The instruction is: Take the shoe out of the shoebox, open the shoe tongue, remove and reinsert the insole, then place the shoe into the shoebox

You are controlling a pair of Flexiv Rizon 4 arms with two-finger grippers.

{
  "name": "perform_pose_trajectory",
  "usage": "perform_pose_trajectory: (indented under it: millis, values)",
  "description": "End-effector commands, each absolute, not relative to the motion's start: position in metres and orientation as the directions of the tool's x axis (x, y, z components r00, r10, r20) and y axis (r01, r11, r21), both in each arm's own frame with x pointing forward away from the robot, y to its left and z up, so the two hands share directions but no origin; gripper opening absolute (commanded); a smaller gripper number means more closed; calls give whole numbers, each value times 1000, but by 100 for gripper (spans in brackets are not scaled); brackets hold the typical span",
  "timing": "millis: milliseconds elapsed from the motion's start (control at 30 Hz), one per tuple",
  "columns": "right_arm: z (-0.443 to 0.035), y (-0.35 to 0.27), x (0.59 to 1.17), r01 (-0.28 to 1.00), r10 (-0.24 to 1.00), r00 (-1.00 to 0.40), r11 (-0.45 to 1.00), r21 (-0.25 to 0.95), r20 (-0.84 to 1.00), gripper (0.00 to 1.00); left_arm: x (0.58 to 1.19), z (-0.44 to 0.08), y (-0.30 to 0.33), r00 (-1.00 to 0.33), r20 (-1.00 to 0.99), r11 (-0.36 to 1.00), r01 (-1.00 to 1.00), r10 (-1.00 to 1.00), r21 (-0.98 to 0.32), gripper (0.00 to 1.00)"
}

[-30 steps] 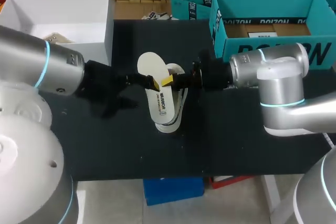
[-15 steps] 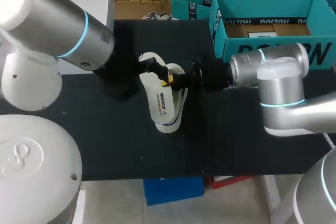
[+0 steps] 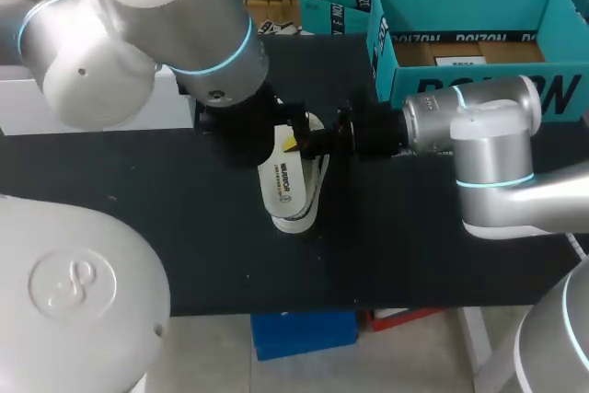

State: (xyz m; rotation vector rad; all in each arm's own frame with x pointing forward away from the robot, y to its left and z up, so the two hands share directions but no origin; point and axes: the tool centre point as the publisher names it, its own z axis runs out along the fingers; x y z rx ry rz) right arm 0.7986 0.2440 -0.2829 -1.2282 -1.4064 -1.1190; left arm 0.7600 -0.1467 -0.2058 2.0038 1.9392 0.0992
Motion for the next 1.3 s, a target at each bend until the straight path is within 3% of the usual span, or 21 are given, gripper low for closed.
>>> perform_pose_trajectory:
  millis: [33,433,1300]
  values:
    - [-284,246,799,995,150,-70,83,58,986,0,760,-204,-151,-70,233,-2,955,970,298,100]
    - [-284,246,799,995,150,-70,83,58,986,0,774,-203,-153,-181,154,140,959,971,247,100]
    - [-284,246,799,995,150,-70,83,58,986,0,796,-204,-153,-182,35,170,962,983,215,100]
